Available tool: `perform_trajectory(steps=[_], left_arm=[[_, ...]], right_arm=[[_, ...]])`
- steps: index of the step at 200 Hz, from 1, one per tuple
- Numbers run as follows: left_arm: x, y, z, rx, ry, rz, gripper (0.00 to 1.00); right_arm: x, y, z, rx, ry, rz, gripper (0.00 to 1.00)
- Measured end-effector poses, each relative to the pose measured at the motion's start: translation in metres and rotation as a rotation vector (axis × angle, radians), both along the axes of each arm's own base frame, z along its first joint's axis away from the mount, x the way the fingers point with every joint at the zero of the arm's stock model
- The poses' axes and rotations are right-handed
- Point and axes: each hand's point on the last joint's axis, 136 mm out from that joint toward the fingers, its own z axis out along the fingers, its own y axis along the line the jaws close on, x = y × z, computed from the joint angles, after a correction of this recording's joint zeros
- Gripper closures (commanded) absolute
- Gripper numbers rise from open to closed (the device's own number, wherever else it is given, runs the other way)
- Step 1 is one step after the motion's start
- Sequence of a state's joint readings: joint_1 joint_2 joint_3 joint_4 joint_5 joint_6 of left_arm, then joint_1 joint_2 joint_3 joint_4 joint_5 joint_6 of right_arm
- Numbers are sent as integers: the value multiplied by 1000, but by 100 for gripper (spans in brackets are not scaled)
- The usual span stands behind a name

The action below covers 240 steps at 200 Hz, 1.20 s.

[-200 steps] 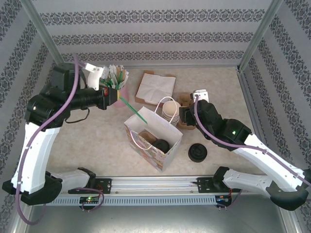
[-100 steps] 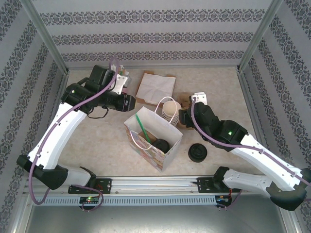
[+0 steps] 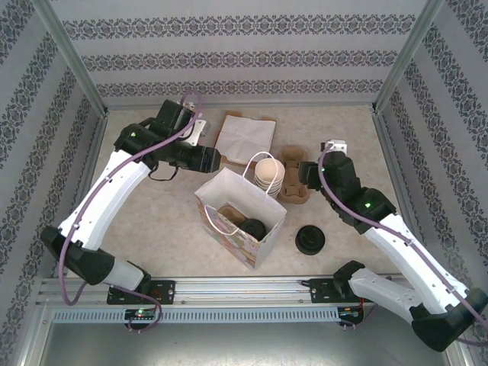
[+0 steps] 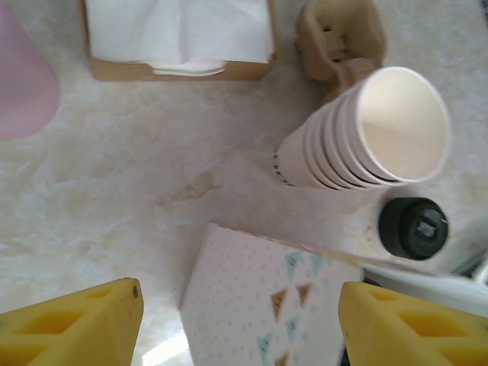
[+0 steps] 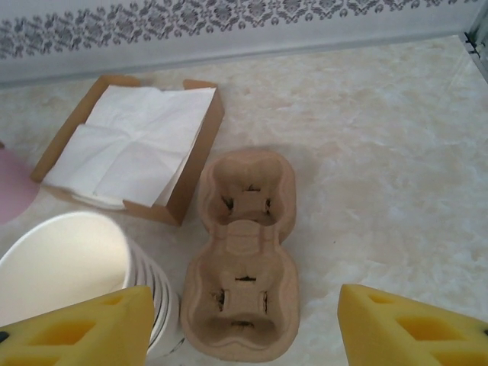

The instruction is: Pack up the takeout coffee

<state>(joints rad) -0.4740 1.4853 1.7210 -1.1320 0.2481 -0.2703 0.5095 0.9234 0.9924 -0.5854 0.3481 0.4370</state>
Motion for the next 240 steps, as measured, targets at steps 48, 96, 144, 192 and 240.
perform_trajectory(steps=[48,96,144,192,240], left_arm=[[25,11,14,63,-75,98,42],[45,13,28,27,-172,182,45],[47,12,25,-38,-245,204,45],[56,9,30,-74,-308,210,45],[57,7,21,-74,-295,214,45]], right_arm=[[22,-24,-7,117,50,-21,38],[60,-5,-16,181,155,64,43],[129,26,-16,167,188,173,44],[212,61,-52,77,246,288,49],[254,96,-113,-21,322,427,53]])
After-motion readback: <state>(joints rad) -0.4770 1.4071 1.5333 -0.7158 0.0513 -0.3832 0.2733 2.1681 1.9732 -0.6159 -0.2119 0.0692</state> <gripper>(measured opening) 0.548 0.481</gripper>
